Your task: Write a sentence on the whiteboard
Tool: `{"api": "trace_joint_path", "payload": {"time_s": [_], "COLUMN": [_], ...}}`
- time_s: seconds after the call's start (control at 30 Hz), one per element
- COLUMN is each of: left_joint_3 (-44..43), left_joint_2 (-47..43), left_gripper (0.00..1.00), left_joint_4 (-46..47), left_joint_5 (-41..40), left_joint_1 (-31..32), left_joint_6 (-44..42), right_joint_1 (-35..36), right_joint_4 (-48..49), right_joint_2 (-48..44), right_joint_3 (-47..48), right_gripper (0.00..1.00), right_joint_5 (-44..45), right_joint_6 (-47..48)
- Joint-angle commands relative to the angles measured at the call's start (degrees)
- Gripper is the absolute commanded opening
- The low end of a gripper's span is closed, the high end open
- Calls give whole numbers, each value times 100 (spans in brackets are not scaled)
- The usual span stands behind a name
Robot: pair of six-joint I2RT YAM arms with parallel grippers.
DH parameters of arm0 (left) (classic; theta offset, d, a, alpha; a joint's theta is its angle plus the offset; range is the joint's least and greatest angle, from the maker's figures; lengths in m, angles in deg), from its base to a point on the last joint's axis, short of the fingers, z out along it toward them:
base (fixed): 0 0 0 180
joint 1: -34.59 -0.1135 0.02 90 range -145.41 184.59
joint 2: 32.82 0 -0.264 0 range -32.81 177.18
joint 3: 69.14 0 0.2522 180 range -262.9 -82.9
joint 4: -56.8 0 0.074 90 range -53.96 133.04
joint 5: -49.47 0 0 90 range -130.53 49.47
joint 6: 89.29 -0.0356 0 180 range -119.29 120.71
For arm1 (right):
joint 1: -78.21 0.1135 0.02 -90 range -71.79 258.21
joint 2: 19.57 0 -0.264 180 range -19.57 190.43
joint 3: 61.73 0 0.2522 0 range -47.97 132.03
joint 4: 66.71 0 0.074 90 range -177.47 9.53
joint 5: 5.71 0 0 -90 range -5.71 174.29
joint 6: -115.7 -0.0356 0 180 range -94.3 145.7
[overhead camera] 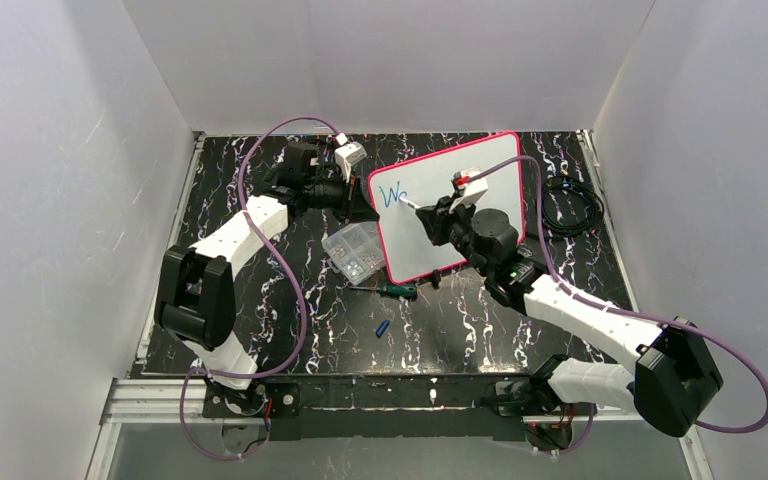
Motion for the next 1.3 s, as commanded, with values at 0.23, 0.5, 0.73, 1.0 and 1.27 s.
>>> {"api": "trace_joint_path", "payload": {"time_s": [0.23, 0.5, 0.73, 1.0, 1.27], "left_joint_3": [-105, -113, -116, -112, -124], "left_joint_2": [-275, -272, -268, -272, -267], "left_gripper": [0, 0, 0, 0, 0], "left_joint_4": [-210, -209, -209, -218, -221], "left_joint_5": [221, 230, 238, 239, 243], "left_joint_1": [65, 66, 62, 72, 65], "left_joint_6": [-246, -249, -248, -247, -254], "right_joint_1": [-24, -25, -25, -24, -24], "right_joint_4": [-221, -23, 218, 195, 17], "right_joint_2": [-191, -147, -80, -3, -95], "right_joint_3": [-170, 27, 204, 219, -110], "right_gripper": [1, 1, 1, 1, 1], "right_joint_5": [446, 585, 614, 586, 344], "right_joint_6": [-5, 76, 155, 192, -36]}}
